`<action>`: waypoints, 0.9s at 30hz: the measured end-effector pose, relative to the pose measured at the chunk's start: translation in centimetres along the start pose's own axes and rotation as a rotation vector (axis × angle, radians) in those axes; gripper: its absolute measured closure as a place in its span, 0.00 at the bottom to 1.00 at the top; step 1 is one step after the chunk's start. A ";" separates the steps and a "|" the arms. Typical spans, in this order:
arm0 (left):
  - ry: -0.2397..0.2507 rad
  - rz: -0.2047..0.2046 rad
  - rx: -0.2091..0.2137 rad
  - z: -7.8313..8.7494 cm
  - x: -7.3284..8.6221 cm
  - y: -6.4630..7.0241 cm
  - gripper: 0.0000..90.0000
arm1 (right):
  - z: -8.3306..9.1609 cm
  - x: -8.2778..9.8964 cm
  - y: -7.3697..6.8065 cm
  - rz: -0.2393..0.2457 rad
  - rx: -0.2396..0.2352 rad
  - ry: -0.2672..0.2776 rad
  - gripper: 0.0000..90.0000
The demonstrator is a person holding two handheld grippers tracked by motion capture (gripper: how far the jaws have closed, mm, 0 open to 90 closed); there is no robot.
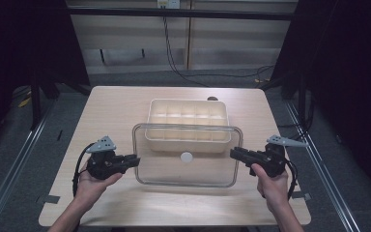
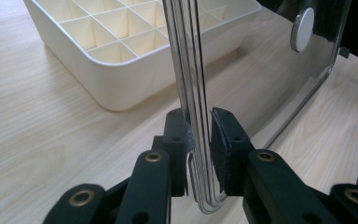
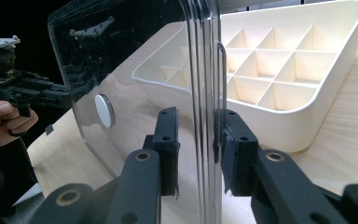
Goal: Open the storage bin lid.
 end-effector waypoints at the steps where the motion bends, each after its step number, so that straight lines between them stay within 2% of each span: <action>1: 0.001 0.003 -0.004 0.1 0.1 0.1 0.85 | 0.0 0.1 -0.1 -0.002 -0.002 -0.001 0.79; 6: 0.010 0.004 -0.003 0.9 0.8 0.7 0.86 | 0.1 0.9 -0.6 -0.005 -0.016 -0.009 0.79; 9: -0.002 0.006 -0.013 0.9 1.2 1.0 0.86 | 0.2 1.3 -0.9 -0.003 -0.021 -0.014 0.79; 13: 0.001 0.009 0.022 1.2 1.8 1.0 0.86 | 0.5 1.8 -1.5 -0.002 -0.028 -0.011 0.79; 15: -0.003 0.016 0.022 1.4 1.9 1.1 0.86 | 0.6 2.1 -1.6 -0.004 -0.035 -0.013 0.80; 17: -0.013 0.017 0.014 1.4 2.1 1.2 0.86 | 0.6 2.3 -1.8 -0.006 -0.037 -0.019 0.80; 27: -0.043 0.032 0.036 0.8 3.5 1.6 0.86 | 0.5 3.6 -1.9 -0.014 -0.036 -0.039 0.80</action>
Point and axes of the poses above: each handheld gripper's, and its own axes: z roughly backward along the jaws, x roughly out of its underside, y roughly to its right, the point moved 1 cm from there along -z, roughly forward along the jaws, and after that the axes turned 9 degrees about -y, right-handed, at the moved point
